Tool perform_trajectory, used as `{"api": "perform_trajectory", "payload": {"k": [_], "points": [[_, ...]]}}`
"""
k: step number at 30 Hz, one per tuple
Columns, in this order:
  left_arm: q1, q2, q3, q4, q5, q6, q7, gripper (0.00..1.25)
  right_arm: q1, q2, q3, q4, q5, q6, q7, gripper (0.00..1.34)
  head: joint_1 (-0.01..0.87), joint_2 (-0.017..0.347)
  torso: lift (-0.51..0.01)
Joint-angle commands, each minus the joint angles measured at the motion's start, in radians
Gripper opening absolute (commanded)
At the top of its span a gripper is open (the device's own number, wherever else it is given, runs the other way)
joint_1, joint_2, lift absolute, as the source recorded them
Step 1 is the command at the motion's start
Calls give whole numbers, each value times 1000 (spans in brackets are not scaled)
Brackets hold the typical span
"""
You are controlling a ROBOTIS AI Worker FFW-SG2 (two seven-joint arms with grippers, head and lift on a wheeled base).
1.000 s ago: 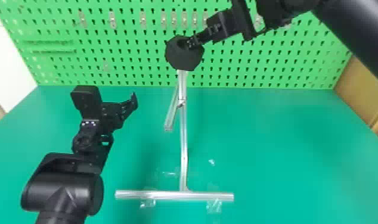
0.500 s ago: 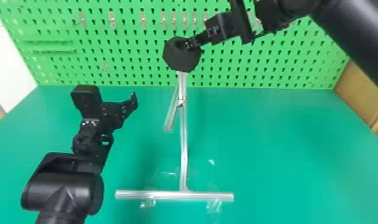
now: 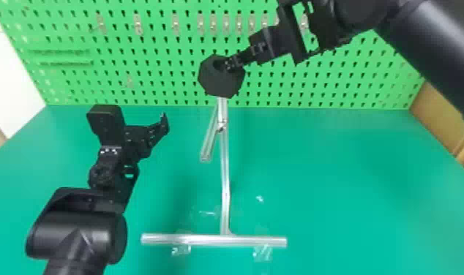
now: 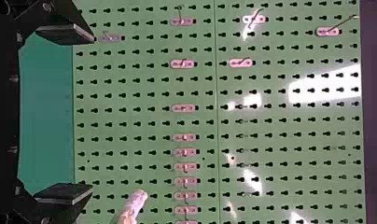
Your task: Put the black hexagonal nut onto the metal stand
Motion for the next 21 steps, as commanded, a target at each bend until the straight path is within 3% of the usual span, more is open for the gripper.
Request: {"api": "perform_trajectory", "payload": {"k": [1,21], "points": [[0,0,0,0,1,0,0,1092,2,-3,4,1,-3,-9,0,226,693,81,-1],[2,0,1,-1,3,0,0,1092,8,-10,44,12,-5,-47,29,226,693,81,-1]]}}
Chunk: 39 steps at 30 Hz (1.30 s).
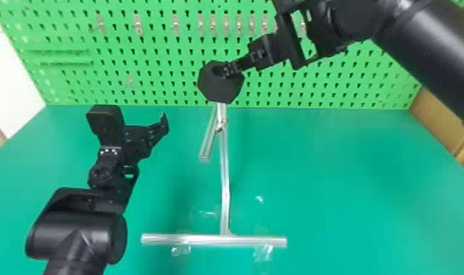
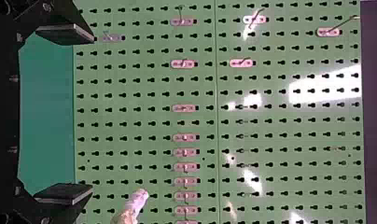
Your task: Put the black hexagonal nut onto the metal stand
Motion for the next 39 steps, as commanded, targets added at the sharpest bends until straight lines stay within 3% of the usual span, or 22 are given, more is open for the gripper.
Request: {"api": "perform_trajectory", "payload": {"k": [1,8,11,19,25,29,39], "points": [[0,0,1,1,0,0,0,1092,1,-3,9,3,3,-7,6,226,693,81,-1],[0,0,1,1,0,0,0,1092,-1,-3,2,4,9,-10,15,273,693,81,-1],[0,0,1,1,0,0,0,1092,-1,-5,1,4,8,-11,16,473,693,81,-1],[0,0,1,1,0,0,0,1092,1,-5,-1,7,2,-17,21,658,693,81,-1],[0,0,1,1,0,0,0,1092,4,-5,1,9,-3,-22,24,994,693,81,-1],[0,0,1,-1,0,0,0,1092,4,-5,2,12,-8,-25,24,1309,693,81,-1],[-2,0,1,-1,0,0,0,1092,5,-5,5,23,-14,-45,44,1339,693,81,-1]]}}
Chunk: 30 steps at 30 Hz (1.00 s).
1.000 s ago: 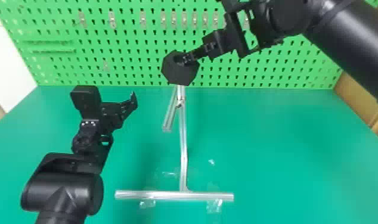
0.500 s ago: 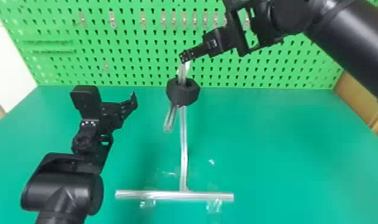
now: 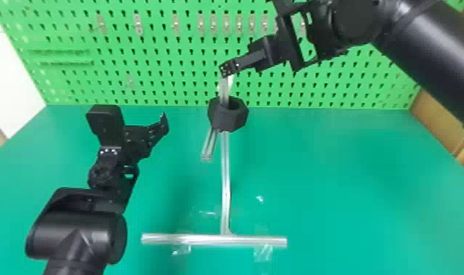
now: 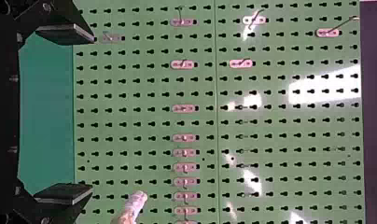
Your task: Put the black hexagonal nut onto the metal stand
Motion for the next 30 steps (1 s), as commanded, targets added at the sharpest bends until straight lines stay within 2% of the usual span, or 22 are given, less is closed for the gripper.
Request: {"api": "perform_trajectory", "payload": {"k": [1,7,10,14,16,19,22,30], "points": [[-1,0,0,1,0,0,0,1092,0,0,3,4,0,-7,5,1339,693,81,-1],[-1,0,-1,0,0,0,0,1092,11,0,-26,6,7,-15,11,1339,693,81,-1],[-1,0,0,0,0,0,0,1092,31,2,-100,1,38,-12,53,1339,693,81,-1],[5,0,5,0,3,0,0,1092,88,3,-275,-94,150,19,73,1339,693,81,-1],[8,0,8,-2,5,0,0,1092,114,5,-337,-126,167,19,73,1339,693,81,-1],[11,0,11,-8,6,0,0,1092,166,12,-422,-168,193,2,74,1339,693,81,-1],[12,0,17,-14,6,0,0,1092,238,23,-488,-206,230,-76,74,1339,693,81,-1],[23,0,29,-31,9,0,0,1092,425,78,-664,-258,312,-257,74,1339,693,81,-1]]}}
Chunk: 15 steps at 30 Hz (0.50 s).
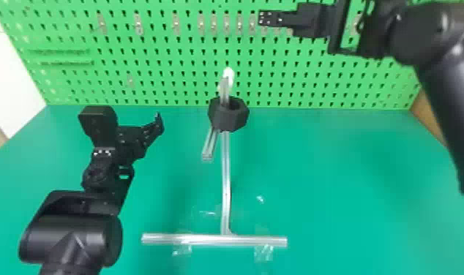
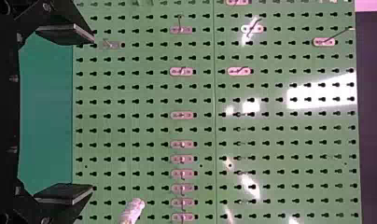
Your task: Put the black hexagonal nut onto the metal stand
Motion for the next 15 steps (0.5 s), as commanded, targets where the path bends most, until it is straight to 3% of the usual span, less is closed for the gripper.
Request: {"api": "perform_trajectory", "payload": {"k": [1,9,15], "points": [[5,0,7,-7,1,0,0,1092,107,31,-101,-37,57,-72,1,1339,693,81,-1],[6,0,9,-10,9,0,0,1092,253,54,-234,-52,91,-161,-12,1339,693,81,-1],[2,0,4,-10,10,-2,0,1092,348,72,-280,-57,100,-260,-87,1338,693,81,-1]]}}
